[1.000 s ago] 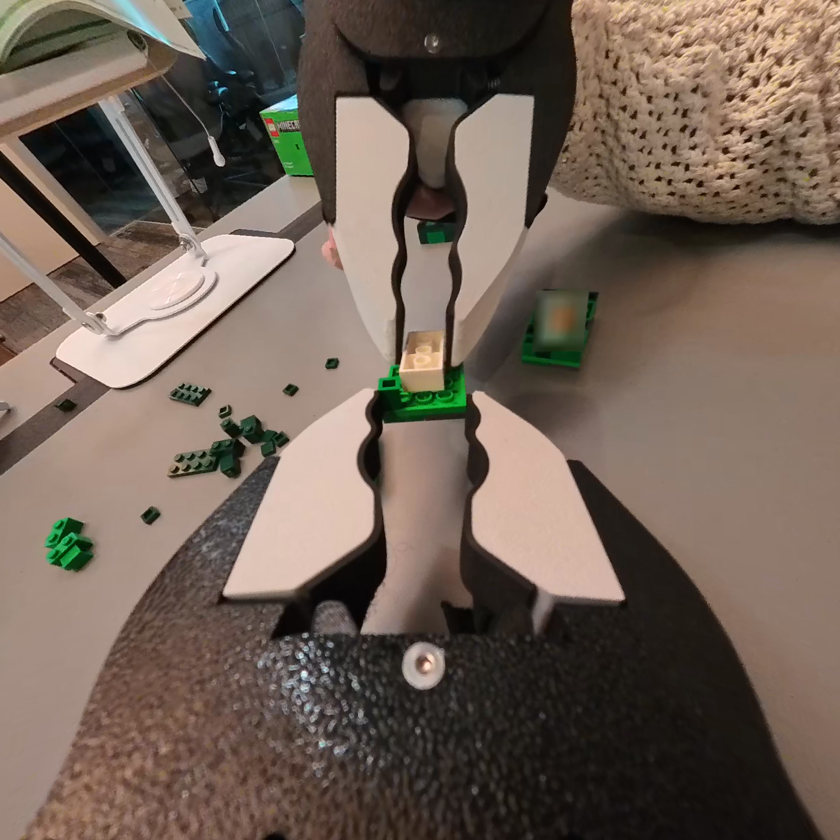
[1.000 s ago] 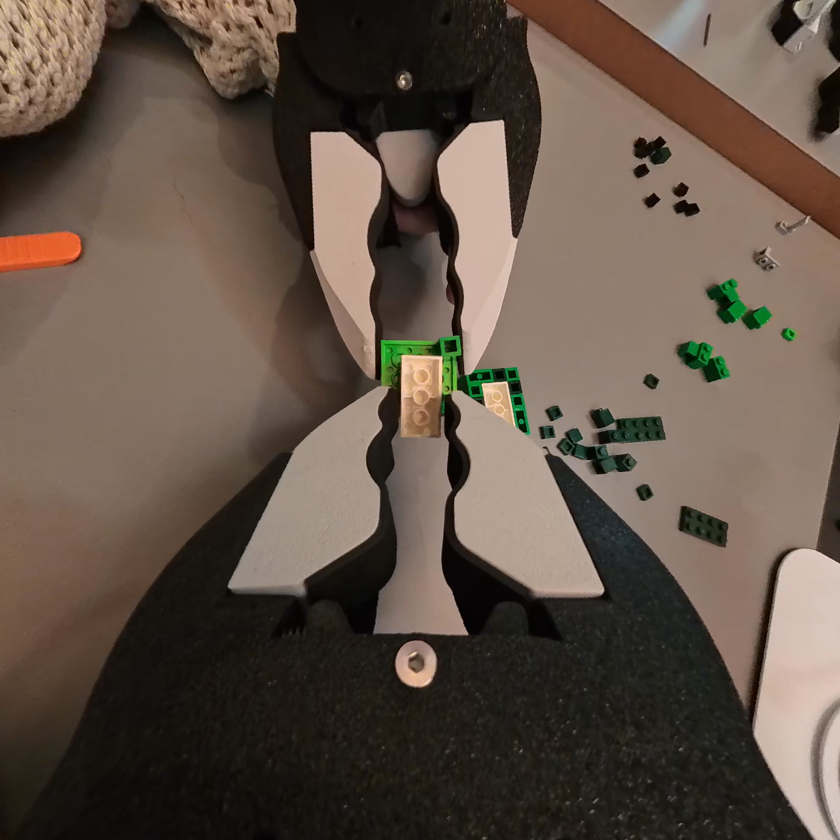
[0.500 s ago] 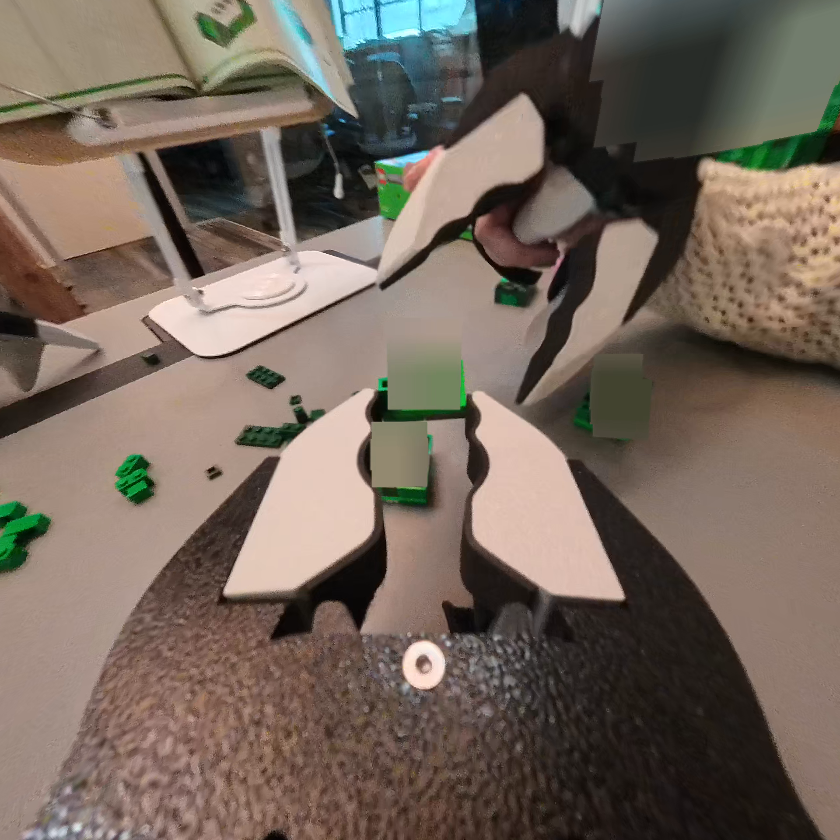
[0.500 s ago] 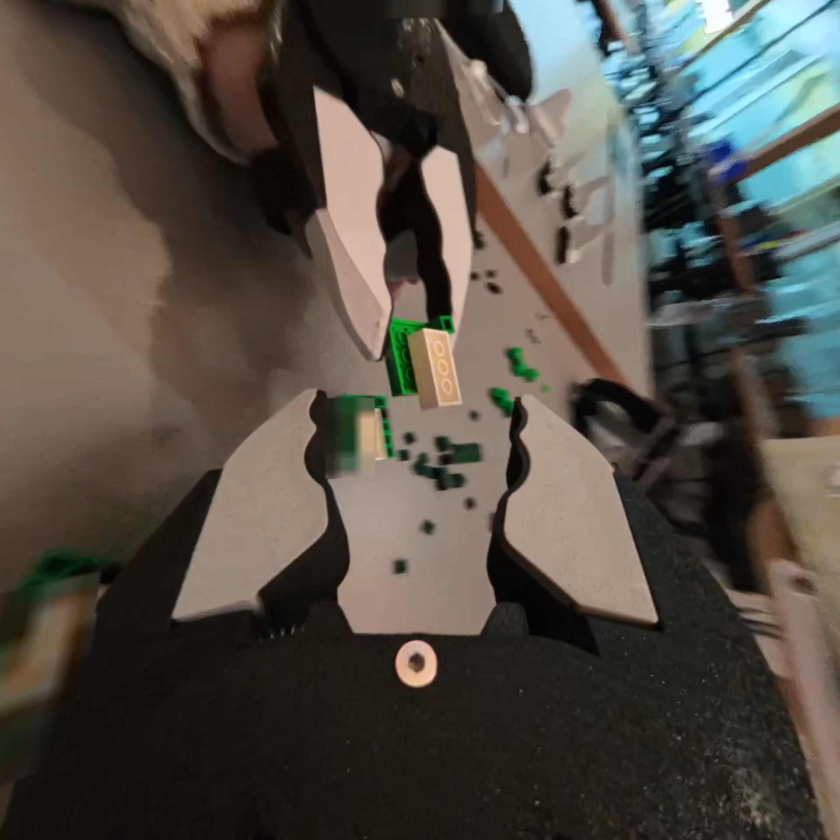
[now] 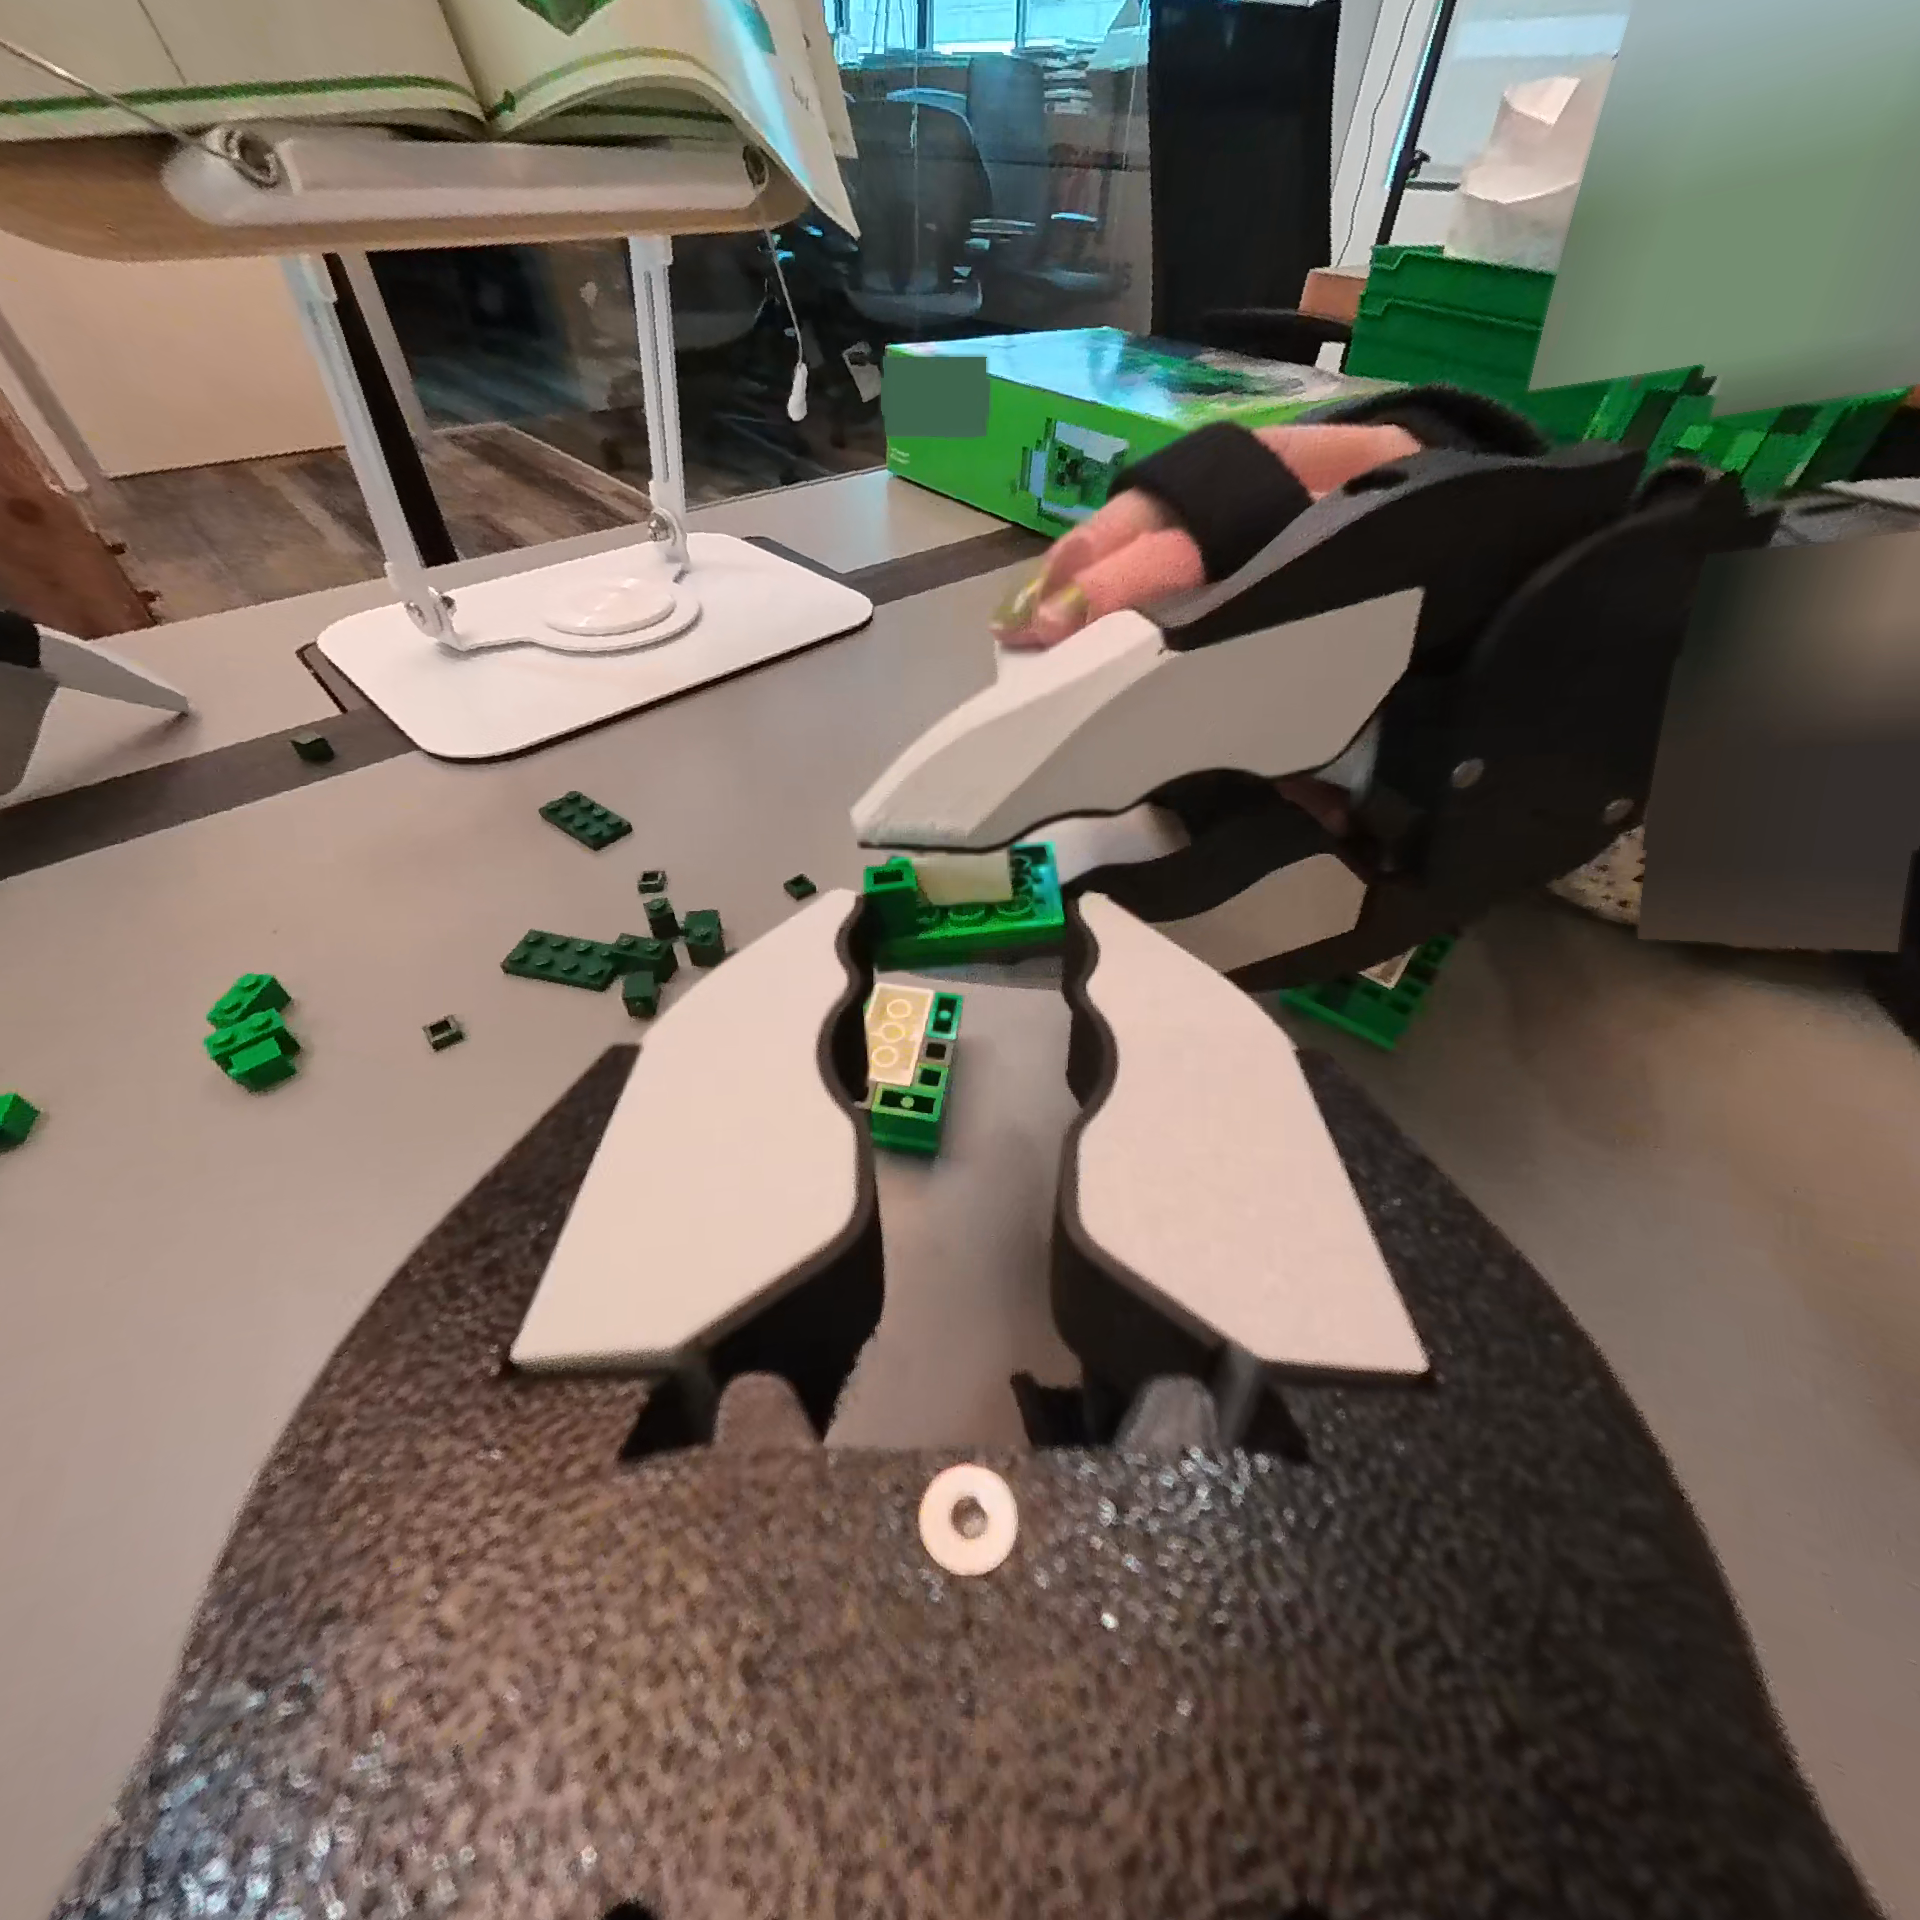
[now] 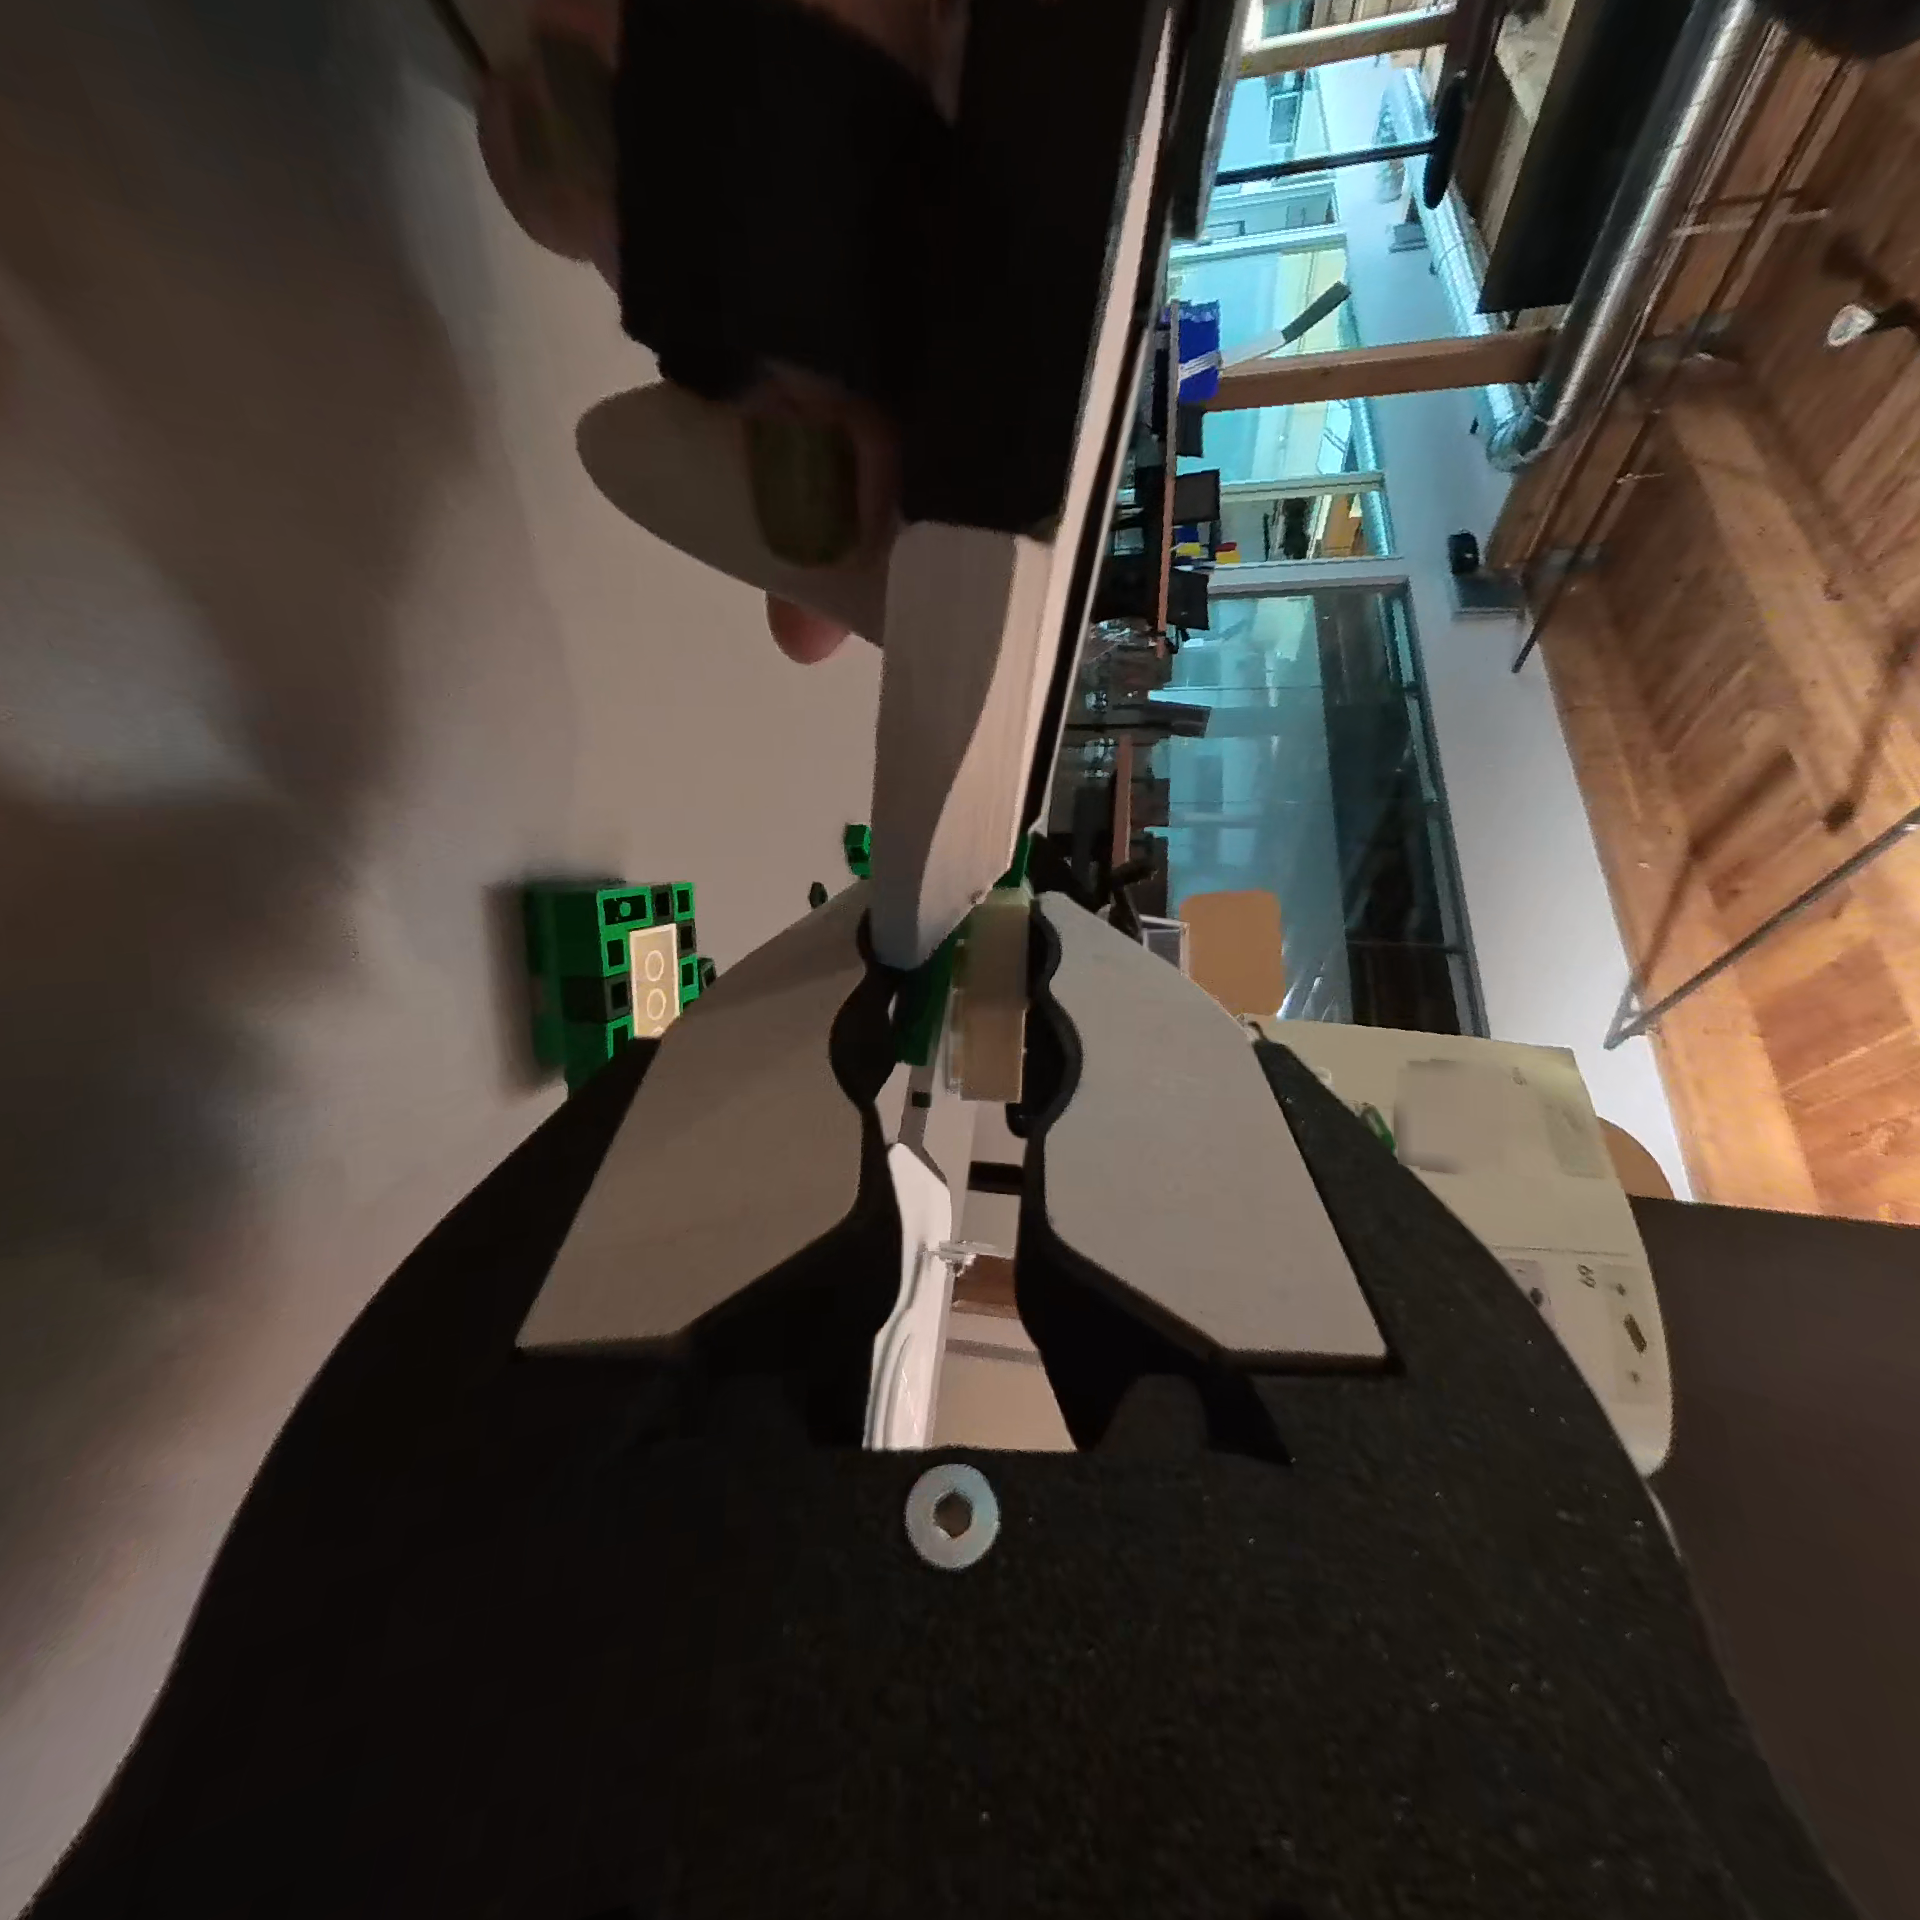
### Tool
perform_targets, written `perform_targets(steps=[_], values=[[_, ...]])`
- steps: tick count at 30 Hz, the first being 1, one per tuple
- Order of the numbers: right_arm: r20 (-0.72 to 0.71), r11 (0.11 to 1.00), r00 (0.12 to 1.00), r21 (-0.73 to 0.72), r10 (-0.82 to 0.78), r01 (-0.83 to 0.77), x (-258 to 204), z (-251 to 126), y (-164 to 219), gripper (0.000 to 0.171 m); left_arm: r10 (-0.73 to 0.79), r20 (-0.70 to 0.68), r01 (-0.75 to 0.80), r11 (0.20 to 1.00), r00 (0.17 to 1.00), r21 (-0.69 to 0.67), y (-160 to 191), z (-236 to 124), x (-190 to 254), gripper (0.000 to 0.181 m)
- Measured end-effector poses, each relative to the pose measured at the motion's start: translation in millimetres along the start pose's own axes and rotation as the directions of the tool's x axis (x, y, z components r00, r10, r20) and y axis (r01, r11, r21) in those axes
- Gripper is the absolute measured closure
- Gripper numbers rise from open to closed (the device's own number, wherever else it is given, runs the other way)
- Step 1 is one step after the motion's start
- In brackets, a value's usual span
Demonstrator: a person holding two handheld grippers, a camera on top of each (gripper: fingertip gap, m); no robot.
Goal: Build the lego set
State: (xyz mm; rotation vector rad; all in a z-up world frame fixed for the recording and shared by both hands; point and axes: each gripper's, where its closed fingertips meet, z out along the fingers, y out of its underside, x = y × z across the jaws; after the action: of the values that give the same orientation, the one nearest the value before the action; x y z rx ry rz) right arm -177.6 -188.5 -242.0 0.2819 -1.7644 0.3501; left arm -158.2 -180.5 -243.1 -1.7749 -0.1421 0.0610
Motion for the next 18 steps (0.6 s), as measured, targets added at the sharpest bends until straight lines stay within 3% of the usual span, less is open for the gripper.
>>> perform_targets(steps=[18], values=[[0.102, 0.998, 0.994, 0.032, 0.041, -0.045, -13, -1, 2, 0.152, -0.11, -0.053, 0.108, 0.993, 0.992, -0.042, 10, 5, 3, 0.147]])
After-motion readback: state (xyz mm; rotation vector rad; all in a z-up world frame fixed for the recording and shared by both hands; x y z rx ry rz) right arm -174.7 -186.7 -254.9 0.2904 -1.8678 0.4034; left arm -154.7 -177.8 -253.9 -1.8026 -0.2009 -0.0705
